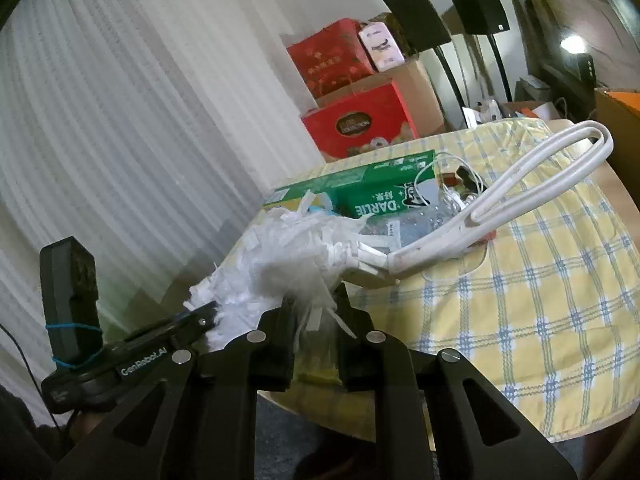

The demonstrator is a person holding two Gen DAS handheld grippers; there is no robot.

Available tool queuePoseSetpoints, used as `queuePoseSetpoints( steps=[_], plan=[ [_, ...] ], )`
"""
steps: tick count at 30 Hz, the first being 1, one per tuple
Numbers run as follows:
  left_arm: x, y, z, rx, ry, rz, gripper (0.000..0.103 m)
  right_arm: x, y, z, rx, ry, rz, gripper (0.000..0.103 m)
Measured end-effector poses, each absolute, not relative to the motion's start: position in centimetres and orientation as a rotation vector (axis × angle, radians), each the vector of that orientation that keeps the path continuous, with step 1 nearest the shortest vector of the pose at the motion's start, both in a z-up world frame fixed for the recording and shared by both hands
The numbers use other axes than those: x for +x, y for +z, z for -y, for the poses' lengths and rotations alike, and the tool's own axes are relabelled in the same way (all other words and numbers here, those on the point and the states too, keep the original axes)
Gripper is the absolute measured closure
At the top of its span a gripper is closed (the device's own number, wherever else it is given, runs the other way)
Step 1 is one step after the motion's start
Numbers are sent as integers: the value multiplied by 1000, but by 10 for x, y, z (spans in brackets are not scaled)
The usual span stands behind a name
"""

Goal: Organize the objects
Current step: 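Lift the white duster off the table with the left tool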

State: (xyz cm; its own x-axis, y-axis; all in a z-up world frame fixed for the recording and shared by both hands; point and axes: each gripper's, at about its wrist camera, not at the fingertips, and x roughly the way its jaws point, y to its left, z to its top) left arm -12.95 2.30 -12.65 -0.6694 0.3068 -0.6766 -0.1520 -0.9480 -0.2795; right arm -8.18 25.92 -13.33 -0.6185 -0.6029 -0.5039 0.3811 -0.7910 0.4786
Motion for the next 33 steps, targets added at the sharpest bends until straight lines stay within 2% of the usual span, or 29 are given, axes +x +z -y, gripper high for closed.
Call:
queuePoseSetpoints(
  steps=[5,9,16,33],
  plan=[
    [-126,-121,-27,-1105,2650,284,87,-77,-128,-261,867,-2392,431,88],
    [-130,-125,-20,-1144,2620,370,86,-77,-127,-261,865,-2389,439,88],
    [-124,-120,-26,-1097,2656,308,86,-73,-125,-262,860,-2392,435,88],
    [-121,-112,-20,-1049,2649,352,87,-67,-117,-263,832,-2418,404,88]
  ],
)
